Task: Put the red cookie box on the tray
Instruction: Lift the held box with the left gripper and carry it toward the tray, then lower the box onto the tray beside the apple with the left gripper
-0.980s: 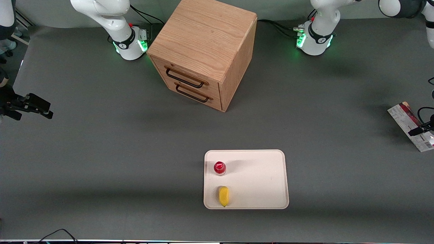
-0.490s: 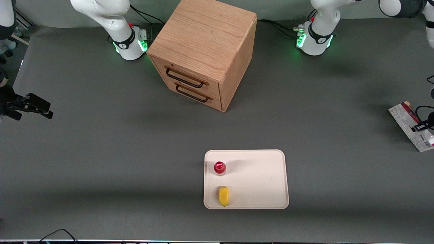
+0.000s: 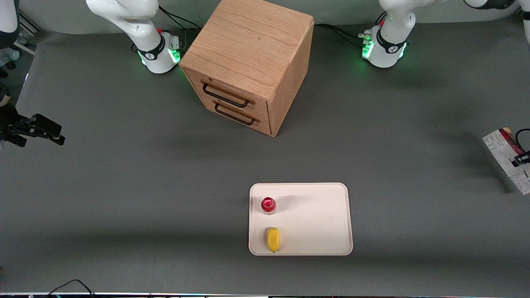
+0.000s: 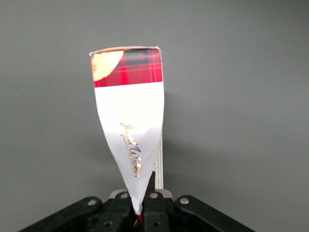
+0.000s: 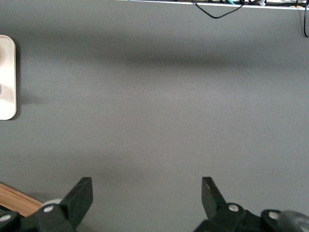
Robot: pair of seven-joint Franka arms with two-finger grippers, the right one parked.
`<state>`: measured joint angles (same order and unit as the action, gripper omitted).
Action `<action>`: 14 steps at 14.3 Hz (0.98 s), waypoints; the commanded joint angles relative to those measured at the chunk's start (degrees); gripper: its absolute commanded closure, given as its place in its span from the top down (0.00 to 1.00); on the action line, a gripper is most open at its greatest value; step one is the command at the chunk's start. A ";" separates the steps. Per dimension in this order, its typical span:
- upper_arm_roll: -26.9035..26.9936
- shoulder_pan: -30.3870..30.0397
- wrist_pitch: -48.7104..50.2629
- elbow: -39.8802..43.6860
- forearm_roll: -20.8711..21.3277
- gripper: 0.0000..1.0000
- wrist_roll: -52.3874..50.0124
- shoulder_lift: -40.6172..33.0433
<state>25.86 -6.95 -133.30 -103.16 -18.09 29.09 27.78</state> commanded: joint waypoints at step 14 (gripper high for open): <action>-32.33 12.23 23.17 23.35 27.12 0.00 -42.48 -0.89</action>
<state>-0.87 5.73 -111.64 -81.50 4.66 -3.96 25.75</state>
